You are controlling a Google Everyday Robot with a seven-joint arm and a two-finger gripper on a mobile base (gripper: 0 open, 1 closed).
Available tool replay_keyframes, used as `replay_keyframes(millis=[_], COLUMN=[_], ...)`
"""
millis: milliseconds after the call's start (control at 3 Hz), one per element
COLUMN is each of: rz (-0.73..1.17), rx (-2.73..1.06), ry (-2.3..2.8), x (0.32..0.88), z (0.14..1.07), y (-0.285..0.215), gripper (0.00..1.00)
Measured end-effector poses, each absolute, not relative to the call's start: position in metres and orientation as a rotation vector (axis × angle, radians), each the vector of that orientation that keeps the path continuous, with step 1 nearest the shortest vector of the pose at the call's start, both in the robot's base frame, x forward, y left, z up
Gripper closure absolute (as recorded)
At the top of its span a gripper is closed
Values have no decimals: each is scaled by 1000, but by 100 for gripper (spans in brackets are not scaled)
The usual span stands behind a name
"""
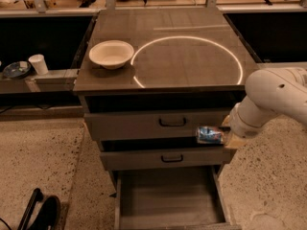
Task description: Place redbull can into bottom drawer
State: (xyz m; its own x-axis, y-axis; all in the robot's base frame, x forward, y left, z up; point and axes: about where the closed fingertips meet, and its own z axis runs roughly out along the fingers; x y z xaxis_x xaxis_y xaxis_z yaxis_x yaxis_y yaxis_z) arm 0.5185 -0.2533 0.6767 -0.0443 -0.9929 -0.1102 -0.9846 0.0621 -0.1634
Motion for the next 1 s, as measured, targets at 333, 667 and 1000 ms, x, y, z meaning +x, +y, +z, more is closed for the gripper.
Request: replay_keyframes(millis=[333,667,1000], rz=[181,332,364], rx=[-2019,-2004,-1999], ry=[2083,2056,2055], x=[508,493,490], z=[599,531,516], y=[-214,-179,-173], gripper=[100,100,100])
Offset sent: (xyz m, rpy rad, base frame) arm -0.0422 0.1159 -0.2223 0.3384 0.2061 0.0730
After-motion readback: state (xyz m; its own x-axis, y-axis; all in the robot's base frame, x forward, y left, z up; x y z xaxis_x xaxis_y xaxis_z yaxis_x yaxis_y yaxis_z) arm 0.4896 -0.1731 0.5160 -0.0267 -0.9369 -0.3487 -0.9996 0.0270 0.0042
